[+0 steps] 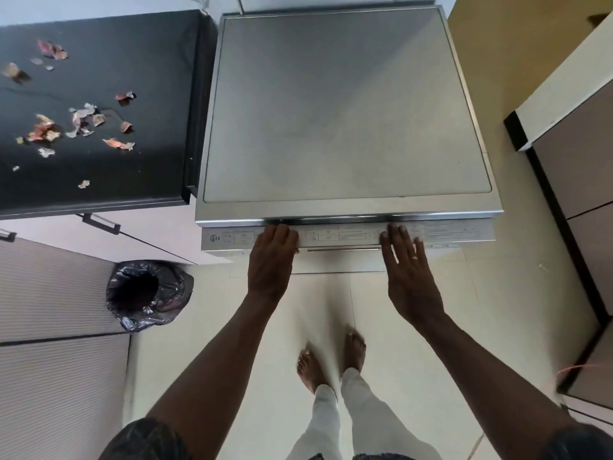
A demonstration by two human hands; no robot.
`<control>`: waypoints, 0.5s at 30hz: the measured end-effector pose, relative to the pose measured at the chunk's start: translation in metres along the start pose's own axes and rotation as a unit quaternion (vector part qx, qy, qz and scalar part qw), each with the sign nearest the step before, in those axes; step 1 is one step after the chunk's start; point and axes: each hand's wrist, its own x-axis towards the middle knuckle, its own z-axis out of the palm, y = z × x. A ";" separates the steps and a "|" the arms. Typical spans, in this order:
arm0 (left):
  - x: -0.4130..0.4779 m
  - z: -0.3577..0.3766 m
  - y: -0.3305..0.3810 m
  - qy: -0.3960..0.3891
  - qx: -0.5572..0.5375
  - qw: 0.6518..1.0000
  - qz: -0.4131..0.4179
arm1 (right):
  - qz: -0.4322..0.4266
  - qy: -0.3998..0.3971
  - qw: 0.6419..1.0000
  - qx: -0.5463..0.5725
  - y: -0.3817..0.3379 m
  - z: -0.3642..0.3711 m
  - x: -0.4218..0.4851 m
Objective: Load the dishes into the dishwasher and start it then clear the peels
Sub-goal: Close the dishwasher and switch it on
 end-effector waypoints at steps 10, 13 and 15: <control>0.023 0.002 0.002 0.071 0.023 0.997 -0.015 | 0.003 -0.017 1.000 -0.024 0.000 0.007 0.005; 0.030 0.002 -0.001 0.058 0.019 0.998 -0.027 | 0.018 -0.024 0.999 -0.013 -0.003 0.012 0.005; 0.031 0.003 -0.002 0.059 0.012 0.998 -0.032 | 0.053 -0.021 0.998 0.015 -0.008 0.013 0.007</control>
